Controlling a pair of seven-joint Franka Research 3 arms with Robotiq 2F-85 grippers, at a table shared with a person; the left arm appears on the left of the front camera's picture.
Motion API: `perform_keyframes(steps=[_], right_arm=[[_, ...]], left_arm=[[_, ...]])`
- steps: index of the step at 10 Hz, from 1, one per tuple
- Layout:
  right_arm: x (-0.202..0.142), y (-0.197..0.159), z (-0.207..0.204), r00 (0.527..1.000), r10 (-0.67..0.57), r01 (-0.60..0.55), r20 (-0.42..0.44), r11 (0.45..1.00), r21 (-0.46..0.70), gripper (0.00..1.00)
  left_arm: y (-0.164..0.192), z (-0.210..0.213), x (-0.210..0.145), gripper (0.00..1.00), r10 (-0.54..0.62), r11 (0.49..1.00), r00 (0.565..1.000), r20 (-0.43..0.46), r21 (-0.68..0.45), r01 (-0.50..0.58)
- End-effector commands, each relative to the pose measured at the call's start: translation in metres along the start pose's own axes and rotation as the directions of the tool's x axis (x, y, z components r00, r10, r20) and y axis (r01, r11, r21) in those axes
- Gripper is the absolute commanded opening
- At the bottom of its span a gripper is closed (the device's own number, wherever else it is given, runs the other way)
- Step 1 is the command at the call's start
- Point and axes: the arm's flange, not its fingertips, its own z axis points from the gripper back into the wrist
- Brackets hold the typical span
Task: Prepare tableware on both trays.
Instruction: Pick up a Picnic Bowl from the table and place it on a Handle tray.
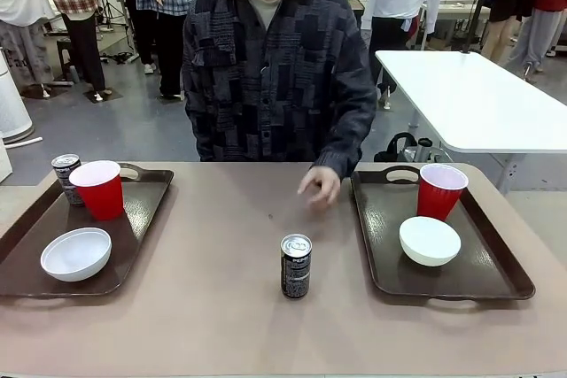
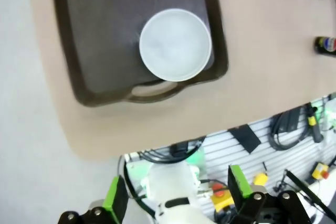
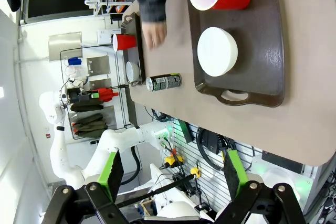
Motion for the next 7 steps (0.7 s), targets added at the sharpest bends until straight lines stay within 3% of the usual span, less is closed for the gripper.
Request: perform_keyframes(steps=[1, 7], right_arm=[[-0.0026, 0.0014, 0.0014, 1.0, -0.011, 0.011, -0.006, 1.0, -0.007, 1.0], [-0.0026, 0.0014, 0.0014, 1.0, -0.011, 0.011, -0.006, 1.0, -0.007, 1.0]], left_arm=[[-0.0035, 0.0013, -0.0003, 1.0, -0.014, 1.0, 1.0, -0.007, -0.008, 0.014], [-0.0035, 0.0013, -0.0003, 1.0, -0.014, 1.0, 1.0, -0.007, -0.008, 0.014]])
